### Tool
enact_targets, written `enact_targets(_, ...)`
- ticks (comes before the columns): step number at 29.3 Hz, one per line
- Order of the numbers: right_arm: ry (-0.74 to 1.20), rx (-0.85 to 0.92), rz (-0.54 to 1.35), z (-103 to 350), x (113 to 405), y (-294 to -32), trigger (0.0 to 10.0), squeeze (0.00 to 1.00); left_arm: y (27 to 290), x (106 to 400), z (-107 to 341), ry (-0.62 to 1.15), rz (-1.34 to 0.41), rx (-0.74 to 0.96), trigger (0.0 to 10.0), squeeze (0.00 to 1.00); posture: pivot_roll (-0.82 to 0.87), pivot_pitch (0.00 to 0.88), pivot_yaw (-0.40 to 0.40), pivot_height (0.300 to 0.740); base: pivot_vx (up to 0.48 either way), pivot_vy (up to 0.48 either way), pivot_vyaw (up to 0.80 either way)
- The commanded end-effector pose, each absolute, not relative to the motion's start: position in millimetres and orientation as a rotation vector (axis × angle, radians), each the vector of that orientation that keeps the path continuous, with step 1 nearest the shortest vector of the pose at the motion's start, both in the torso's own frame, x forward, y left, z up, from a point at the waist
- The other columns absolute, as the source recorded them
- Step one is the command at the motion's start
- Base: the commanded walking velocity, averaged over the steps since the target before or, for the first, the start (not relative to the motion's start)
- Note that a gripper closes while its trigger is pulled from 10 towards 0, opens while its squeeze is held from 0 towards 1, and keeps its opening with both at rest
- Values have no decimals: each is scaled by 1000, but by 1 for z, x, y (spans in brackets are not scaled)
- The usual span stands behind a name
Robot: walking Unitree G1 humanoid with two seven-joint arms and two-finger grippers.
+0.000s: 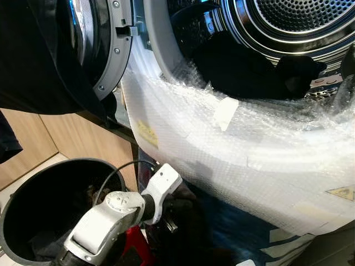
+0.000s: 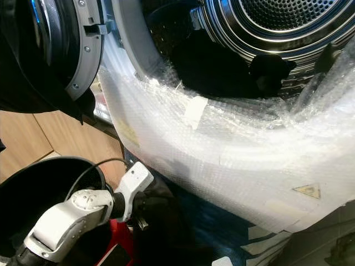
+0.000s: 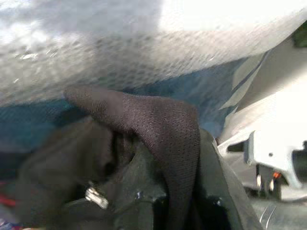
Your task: Clothes washing
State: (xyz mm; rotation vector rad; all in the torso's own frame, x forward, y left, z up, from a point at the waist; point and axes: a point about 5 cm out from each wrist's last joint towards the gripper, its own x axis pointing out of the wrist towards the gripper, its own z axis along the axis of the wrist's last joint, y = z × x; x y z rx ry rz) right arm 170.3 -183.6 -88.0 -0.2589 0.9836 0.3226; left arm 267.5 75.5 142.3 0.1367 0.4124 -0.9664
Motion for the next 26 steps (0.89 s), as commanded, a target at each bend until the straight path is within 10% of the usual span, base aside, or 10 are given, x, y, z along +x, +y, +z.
enact_targets(1, 977, -255, 351, -87, 168, -191, 10000, 0, 77, 270, 146, 376, -948, 127, 0, 0, 138, 35, -41, 740, 0, 0, 0)
enact_targets(4, 953, -176, 344, -83, 173, -193, 10000, 0, 79, 268, 142, 381, -963, 138, 0, 0, 132, 30, -39, 740, 0, 0, 0)
enact_targets(5, 926, -132, 361, -81, 177, -192, 10000, 973, 78, 267, 140, 381, -977, 144, 0, 0, 130, 27, -43, 740, 0, 0, 0)
enact_targets(15, 609, 278, 579, -43, 208, -189, 10000, 1000, 62, 257, 133, 380, -1027, 132, 0, 0, 119, 15, -45, 740, 0, 0, 0)
enact_targets(26, 499, 266, 903, -22, 178, -195, 10000, 1000, 55, 259, 135, 368, -1033, 111, 0, 0, 90, 12, -34, 740, 0, 0, 0)
